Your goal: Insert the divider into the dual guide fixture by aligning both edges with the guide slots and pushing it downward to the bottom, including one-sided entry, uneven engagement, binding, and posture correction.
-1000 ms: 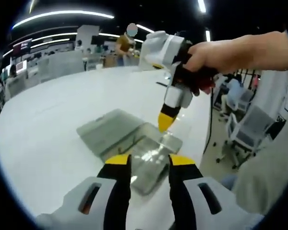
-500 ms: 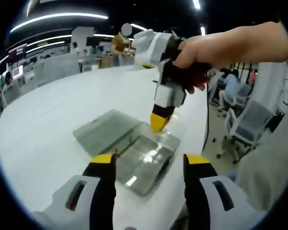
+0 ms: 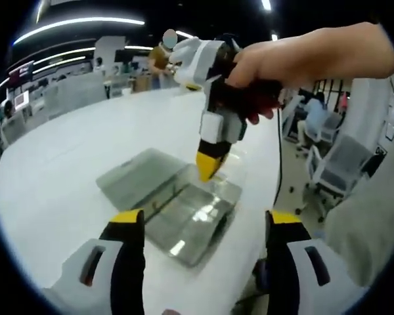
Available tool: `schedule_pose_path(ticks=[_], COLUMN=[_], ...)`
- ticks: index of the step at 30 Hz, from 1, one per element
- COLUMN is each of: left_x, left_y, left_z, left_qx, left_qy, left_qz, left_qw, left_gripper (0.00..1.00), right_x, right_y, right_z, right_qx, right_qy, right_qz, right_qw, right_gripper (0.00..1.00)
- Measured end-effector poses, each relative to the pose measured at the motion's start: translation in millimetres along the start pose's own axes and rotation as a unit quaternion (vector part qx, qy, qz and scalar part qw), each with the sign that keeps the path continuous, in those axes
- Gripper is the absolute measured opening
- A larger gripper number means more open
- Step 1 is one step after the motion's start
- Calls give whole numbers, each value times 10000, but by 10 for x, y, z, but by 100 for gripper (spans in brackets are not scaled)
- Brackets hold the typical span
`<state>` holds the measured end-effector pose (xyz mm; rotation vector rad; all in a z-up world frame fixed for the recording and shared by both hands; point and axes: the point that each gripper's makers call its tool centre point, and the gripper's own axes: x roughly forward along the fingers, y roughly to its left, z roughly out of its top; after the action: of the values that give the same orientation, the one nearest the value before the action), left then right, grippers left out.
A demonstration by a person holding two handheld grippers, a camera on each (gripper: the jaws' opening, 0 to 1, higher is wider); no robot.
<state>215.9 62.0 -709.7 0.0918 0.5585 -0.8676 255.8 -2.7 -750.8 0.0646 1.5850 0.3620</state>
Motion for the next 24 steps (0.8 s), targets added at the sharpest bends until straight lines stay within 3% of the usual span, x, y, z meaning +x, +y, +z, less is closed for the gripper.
schedule_pose_path(ticks=[24], left_x=[-31], left_y=[44], left_z=[-51], left_qx=[-132], left_qy=[9], left_qz=[72], left_qw=[9999], left_gripper=[73], right_x=[75], right_y=[-22], right_z=[-6], right_qx=[116], right_qy=[70], right_qz=[-13], right_qw=[9999], right_gripper=[0])
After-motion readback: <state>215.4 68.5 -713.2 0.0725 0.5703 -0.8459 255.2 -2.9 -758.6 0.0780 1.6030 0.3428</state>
